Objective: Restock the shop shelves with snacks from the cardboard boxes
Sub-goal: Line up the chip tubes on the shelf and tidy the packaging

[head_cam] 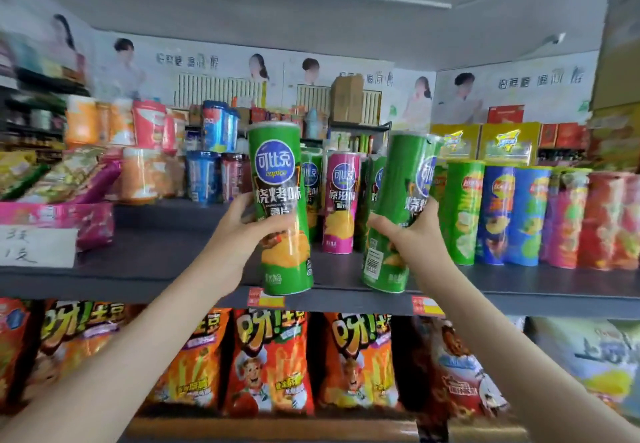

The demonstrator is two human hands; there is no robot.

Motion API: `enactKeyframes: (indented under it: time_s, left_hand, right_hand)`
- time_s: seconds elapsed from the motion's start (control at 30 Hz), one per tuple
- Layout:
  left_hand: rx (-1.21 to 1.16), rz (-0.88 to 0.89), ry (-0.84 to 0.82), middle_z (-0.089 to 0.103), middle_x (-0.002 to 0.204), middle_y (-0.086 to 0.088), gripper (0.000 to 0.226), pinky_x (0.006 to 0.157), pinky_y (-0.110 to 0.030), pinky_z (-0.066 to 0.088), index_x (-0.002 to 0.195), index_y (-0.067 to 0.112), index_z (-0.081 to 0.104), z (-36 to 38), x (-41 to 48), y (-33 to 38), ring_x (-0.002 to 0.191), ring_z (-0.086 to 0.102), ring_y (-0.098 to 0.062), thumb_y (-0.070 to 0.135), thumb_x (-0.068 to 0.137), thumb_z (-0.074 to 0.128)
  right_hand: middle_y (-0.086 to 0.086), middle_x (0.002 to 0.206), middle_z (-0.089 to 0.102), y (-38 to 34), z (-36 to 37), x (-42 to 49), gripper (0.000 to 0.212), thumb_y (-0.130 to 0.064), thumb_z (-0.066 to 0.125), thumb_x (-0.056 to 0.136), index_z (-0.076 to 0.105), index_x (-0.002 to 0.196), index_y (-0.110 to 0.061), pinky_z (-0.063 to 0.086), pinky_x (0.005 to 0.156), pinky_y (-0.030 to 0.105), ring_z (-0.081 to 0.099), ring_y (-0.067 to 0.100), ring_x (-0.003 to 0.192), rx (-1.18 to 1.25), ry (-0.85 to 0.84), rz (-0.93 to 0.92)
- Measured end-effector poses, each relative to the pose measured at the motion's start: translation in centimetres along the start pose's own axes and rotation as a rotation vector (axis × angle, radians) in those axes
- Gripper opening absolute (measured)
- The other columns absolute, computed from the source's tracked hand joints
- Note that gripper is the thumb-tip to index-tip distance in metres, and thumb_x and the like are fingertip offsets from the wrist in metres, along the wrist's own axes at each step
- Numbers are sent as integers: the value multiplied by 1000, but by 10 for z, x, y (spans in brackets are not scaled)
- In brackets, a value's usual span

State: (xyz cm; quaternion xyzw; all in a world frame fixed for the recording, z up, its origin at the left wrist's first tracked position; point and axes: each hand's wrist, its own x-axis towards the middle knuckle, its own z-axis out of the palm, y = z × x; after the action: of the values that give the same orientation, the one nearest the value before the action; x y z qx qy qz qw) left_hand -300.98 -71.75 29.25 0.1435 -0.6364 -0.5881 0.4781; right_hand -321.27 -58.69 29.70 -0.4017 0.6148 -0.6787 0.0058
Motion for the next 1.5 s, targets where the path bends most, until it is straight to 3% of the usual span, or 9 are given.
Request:
enactKeyframes:
  time_s: [0.17, 0.33, 0.47, 0.67, 0.73, 0.87, 1.0, 1.17, 1.5]
  left_hand:
    - [109, 4, 101, 70, 111, -3, 56, 85, -32, 50, 120, 24, 57, 11, 24, -13, 102, 66, -19, 11, 71, 80]
    - [250, -24, 106, 67, 118, 1, 59, 101, -40, 47, 124, 29, 57, 6, 36, -17, 109, 63, -17, 17, 72, 81]
    - [329, -54, 24, 65, 122, 6, 77, 105, -43, 44, 131, 31, 52, 1, 40, -11, 113, 61, -13, 31, 62, 84]
    - [388, -75, -56, 70, 105, 10, 64, 92, -39, 52, 132, 39, 47, -2, 48, -15, 98, 67, -10, 29, 77, 76]
    - [398, -43, -54, 72, 98, 11, 60, 85, -35, 55, 128, 38, 49, -8, 55, -18, 93, 69, -7, 25, 76, 77]
    - [375, 6, 7, 69, 107, 4, 60, 78, -30, 54, 127, 32, 49, -34, 78, -12, 98, 67, -12, 15, 76, 77]
    - [342, -15, 69, 68, 111, -4, 65, 87, -42, 54, 131, 31, 48, -72, 105, -10, 99, 67, -19, 17, 76, 78]
    - [354, -41, 91, 69, 109, -2, 58, 71, -31, 54, 125, 27, 48, -102, 131, -21, 93, 68, -16, 11, 77, 77]
    - [449, -99, -40, 65, 115, 3, 67, 96, -47, 50, 120, 37, 44, -100, 171, -58, 104, 65, -18, 30, 67, 86]
  right_hand:
    - [5, 122, 44, 18, 15, 24, 89, -55, 83, 47, 32, 116, -32, 54, 85, 55, 55, 35, 112, -106, -82, -31]
    - [8, 134, 40, 30, 31, 39, 113, -56, 84, 44, 22, 134, -26, 51, 90, 58, 53, 35, 119, -86, -201, 8]
    - [12, 114, 60, 35, 23, 43, 64, -7, 75, 77, 31, 122, -19, 58, 76, 40, 64, 25, 89, 51, -380, 90]
    - [3, 106, 63, 32, 4, 41, 65, -8, 78, 78, 29, 117, -26, 53, 60, 12, 63, 7, 86, -79, -526, 31]
    - [1, 103, 65, 32, 7, 40, 64, -11, 81, 75, 32, 115, -23, 51, 60, 11, 64, 6, 85, -115, -510, 22]
    - [-2, 106, 66, 37, 42, 49, 76, -18, 88, 64, 36, 119, -18, 55, 86, 33, 66, 13, 97, -146, -389, 6]
    - [-4, 101, 62, 36, 96, 59, 66, -17, 87, 67, 39, 113, -15, 47, 63, 11, 58, 3, 84, -158, -341, 31]
    - [-3, 85, 49, 47, 147, 74, 58, -22, 84, 72, 37, 103, -8, 39, 45, 9, 46, 2, 70, -315, -255, 39]
    - [15, 118, 53, 66, 183, 94, 65, -28, 83, 74, 37, 114, -4, 51, 89, 41, 56, 29, 108, -405, -110, 62]
